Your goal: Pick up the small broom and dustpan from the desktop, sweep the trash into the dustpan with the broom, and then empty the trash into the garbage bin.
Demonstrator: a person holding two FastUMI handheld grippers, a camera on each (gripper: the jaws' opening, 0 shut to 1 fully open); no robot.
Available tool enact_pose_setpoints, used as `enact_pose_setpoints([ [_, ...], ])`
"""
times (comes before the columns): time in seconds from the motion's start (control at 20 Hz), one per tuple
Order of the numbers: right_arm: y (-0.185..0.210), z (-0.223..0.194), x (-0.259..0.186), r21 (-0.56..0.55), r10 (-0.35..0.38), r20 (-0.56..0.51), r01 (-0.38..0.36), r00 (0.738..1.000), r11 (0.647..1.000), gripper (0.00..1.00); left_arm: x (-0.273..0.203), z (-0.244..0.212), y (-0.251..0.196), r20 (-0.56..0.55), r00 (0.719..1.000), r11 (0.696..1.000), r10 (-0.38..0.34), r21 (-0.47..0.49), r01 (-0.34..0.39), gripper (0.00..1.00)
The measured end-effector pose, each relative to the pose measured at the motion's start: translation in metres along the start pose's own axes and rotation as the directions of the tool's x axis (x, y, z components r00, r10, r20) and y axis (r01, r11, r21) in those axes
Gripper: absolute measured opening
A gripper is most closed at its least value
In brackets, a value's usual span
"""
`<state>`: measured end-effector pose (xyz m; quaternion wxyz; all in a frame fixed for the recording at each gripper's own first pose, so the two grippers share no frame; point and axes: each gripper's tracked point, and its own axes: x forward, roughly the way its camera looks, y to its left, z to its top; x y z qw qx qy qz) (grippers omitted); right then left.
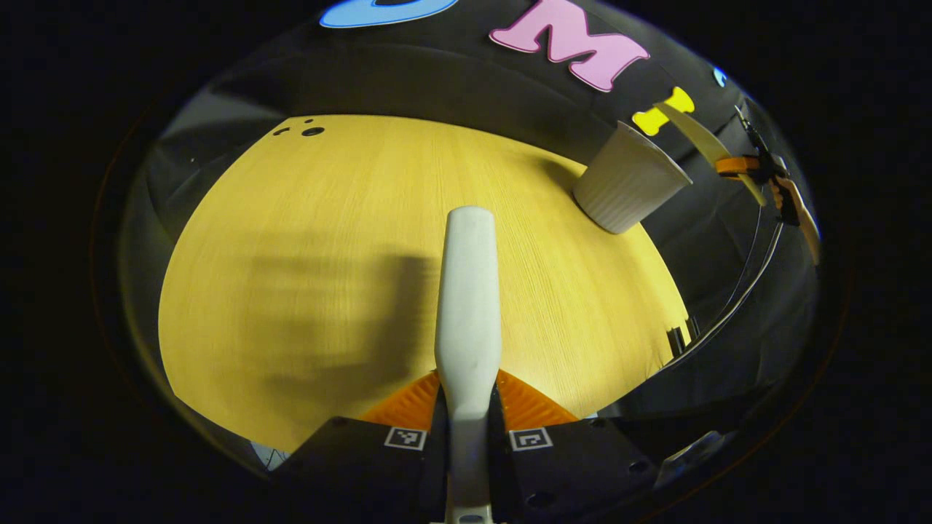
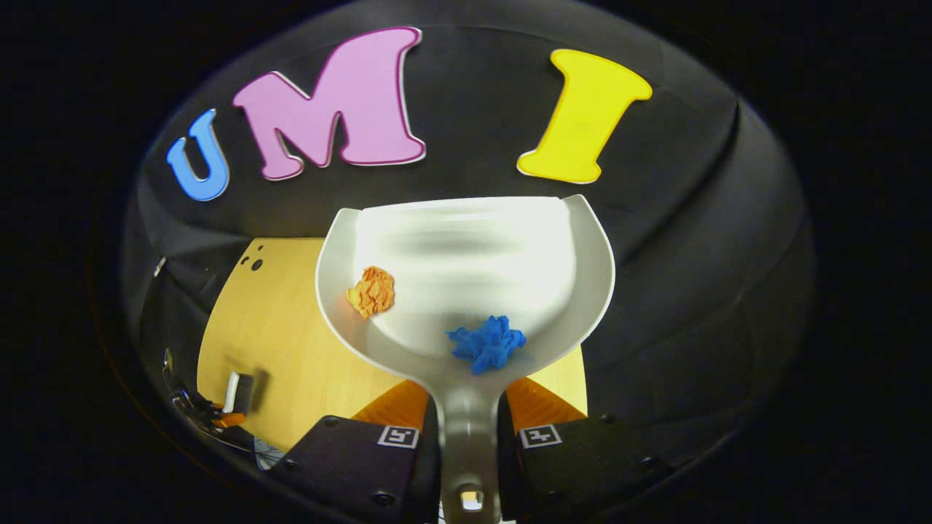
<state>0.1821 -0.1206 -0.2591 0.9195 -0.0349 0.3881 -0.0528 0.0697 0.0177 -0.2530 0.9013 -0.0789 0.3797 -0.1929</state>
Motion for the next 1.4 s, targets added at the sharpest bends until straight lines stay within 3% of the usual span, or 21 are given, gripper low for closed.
enact_pose_setpoints([
  [0.25, -0.023, -0.002, 0.038, -0.086, -0.093, 0.0, 0.093, 0.996, 0.992, 0.35, -0.002, 0.025, -0.002, 0.082, 0.997, 0.984, -0.007, -0.175, 0.022, 0.27],
  [0.5, -0.049, -0.012, 0.052, -0.209, -0.208, 0.006, 0.205, 0.978, 0.956, 0.35, -0.004, 0.029, -0.003, 0.096, 0.995, 0.988, 0.017, -0.152, -0.003, 0.26],
  [0.65, -0.061, -0.003, 0.058, -0.285, -0.305, 0.057, 0.308, 0.951, 0.908, 0.35, -0.002, 0.026, -0.005, 0.092, 0.996, 0.973, -0.003, -0.228, 0.024, 0.27],
  [0.85, -0.068, 0.008, 0.054, -0.483, -0.405, 0.129, 0.414, 0.905, 0.772, 0.35, 0.002, 0.025, -0.006, 0.092, 0.995, 0.977, 0.027, -0.215, -0.007, 0.27],
  [0.95, -0.067, 0.013, 0.052, -0.525, -0.434, 0.164, 0.451, 0.886, 0.722, 0.36, 0.0, 0.029, -0.005, 0.12, 0.991, 0.98, 0.062, -0.197, -0.037, 0.27],
  [1.0, -0.068, 0.015, 0.051, -0.543, -0.444, 0.178, 0.464, 0.878, 0.7, 0.31, -0.001, 0.03, -0.007, 0.129, 0.99, 0.98, 0.063, -0.197, -0.037, 0.27],
  [1.1, -0.07, 0.016, 0.05, -0.592, -0.462, 0.203, 0.484, 0.863, 0.644, 0.35, -0.001, 0.03, -0.008, 0.134, 0.989, 0.979, 0.058, -0.202, -0.03, 0.27],
  [1.2, -0.066, 0.019, 0.048, -0.664, -0.472, 0.25, 0.505, 0.845, 0.551, 0.33, 0.0, 0.029, -0.008, 0.135, 0.988, 0.98, 0.07, -0.196, -0.043, 0.26],
  [1.35, -0.056, 0.031, 0.048, -0.754, -0.475, 0.347, 0.542, 0.809, 0.371, 0.35, 0.0, 0.03, -0.008, 0.142, 0.986, 0.98, 0.091, -0.19, -0.063, 0.27],
  [1.4, -0.051, 0.034, 0.047, -0.771, -0.474, 0.373, 0.551, 0.797, 0.32, 0.31, 0.0, 0.03, -0.009, 0.141, 0.986, 0.979, 0.09, -0.195, -0.062, 0.27],
])
